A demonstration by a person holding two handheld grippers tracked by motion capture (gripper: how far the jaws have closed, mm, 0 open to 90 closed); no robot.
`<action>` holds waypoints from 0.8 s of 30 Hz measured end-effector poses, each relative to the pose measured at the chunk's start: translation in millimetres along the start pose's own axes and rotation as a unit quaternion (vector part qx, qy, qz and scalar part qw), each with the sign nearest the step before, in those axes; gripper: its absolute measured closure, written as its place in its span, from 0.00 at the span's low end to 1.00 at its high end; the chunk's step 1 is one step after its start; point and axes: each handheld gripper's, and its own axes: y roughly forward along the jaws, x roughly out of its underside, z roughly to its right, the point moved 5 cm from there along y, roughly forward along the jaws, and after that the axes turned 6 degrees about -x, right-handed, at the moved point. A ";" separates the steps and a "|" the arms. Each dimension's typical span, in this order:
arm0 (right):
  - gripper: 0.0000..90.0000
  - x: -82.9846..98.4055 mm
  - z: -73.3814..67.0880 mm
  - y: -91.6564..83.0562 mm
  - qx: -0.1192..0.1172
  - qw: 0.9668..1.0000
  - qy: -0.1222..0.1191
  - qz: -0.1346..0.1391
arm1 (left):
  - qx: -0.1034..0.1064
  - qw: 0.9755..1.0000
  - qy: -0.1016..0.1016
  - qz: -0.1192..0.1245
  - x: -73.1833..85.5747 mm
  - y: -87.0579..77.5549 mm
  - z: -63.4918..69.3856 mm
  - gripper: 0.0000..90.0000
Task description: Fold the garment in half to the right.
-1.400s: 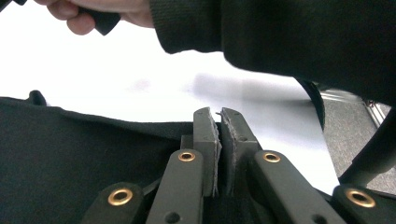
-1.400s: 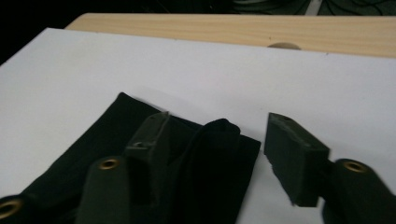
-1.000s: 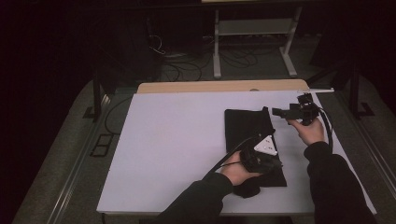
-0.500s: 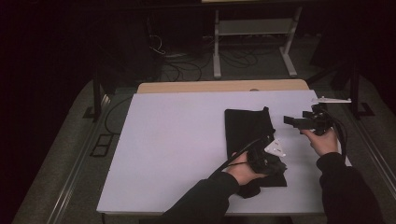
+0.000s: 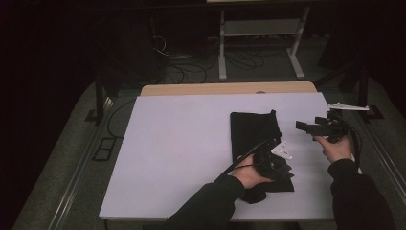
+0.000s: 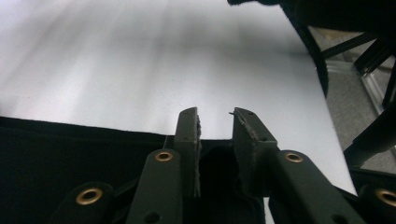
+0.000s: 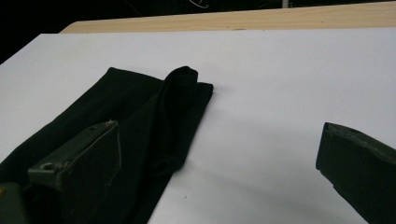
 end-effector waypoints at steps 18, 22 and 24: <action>0.00 3.2 -6.6 -2.1 -0.008 1.000 -0.014 -0.005 | -0.038 0.998 -0.046 0.034 3.7 -32.2 -19.6 0.33; 0.00 3.9 -9.7 -4.7 -0.010 1.000 -0.016 -0.007 | -0.039 0.997 -0.056 0.044 6.8 -39.0 -23.8 0.26; 0.00 4.3 -11.5 -6.5 -0.012 1.000 -0.019 -0.007 | -0.043 0.996 -0.060 0.047 9.2 -42.2 -26.4 0.20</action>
